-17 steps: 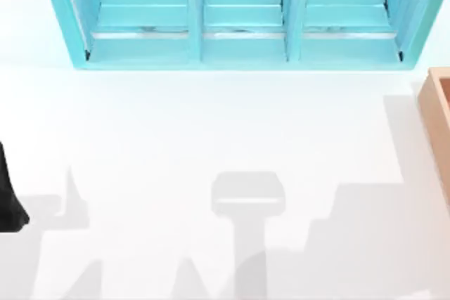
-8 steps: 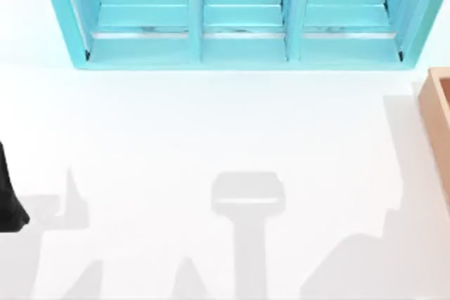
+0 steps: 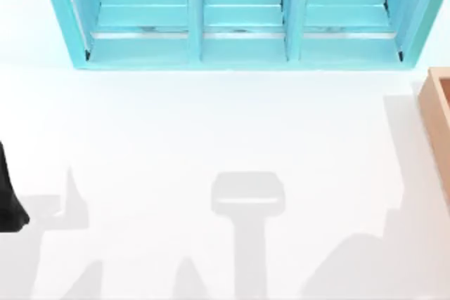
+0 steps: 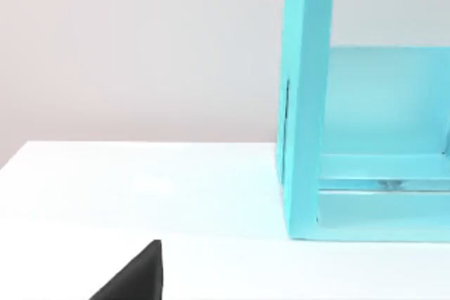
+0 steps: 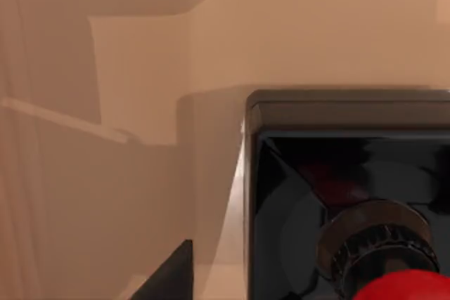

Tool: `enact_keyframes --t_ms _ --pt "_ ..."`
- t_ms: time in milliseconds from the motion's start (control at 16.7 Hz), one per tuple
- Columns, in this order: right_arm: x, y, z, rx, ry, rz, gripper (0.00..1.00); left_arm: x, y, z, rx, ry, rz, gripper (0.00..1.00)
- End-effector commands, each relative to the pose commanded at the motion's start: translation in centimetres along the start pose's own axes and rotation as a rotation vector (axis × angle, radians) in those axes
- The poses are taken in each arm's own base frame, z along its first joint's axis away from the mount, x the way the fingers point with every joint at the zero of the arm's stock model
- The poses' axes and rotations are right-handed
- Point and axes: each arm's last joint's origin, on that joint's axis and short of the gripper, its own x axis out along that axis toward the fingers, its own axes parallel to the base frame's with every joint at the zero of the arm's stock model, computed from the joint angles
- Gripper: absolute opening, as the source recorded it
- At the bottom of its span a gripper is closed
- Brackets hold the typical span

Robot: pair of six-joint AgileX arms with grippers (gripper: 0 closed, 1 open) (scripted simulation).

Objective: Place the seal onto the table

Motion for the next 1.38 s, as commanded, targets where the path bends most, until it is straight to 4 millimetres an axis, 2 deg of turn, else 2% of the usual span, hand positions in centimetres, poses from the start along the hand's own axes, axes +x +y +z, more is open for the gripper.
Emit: enact_keyframes --t_ms 540,1140,1260,1380 --pt "0.0 0.0 0.0 0.000 0.000 0.000 0.02 0.0 0.0 0.0 0.000 0.000 0.000 1.00" --pt "-0.1 0.0 0.0 0.001 -0.002 -0.001 0.00 0.0 0.0 0.0 0.000 0.000 0.000 1.00" --pt "-1.0 0.9 0.6 0.001 -0.002 -0.002 0.00 0.0 0.0 0.0 0.000 0.000 0.000 1.00" --pt "-2.8 2.7 1.6 0.000 -0.002 -0.002 0.00 0.0 0.0 0.0 0.000 0.000 0.000 1.00"
